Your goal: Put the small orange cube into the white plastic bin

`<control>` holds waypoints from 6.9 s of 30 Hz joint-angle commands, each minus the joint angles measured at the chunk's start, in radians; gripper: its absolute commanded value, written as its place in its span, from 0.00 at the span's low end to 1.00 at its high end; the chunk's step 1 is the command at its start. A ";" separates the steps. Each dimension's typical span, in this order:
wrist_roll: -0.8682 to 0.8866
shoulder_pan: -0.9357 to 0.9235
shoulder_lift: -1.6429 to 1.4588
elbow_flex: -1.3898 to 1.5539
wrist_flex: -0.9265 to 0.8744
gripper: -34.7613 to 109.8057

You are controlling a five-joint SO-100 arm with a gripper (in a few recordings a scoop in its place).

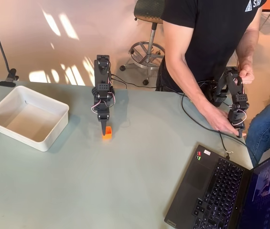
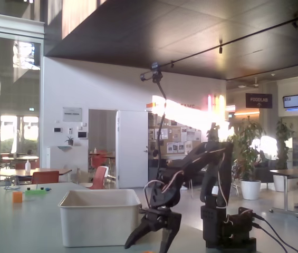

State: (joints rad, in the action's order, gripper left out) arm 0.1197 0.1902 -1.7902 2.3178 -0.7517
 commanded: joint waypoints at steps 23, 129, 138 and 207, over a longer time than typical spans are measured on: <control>0.011 0.107 0.005 -0.028 0.028 0.56; -0.296 -0.508 -0.652 -0.382 -0.247 0.36; -0.304 -0.813 -0.400 -0.420 -0.164 0.36; -0.135 -0.307 -1.071 -0.359 -0.908 0.44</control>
State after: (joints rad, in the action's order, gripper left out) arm -0.0184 -0.1212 -2.8471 1.9543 -1.6582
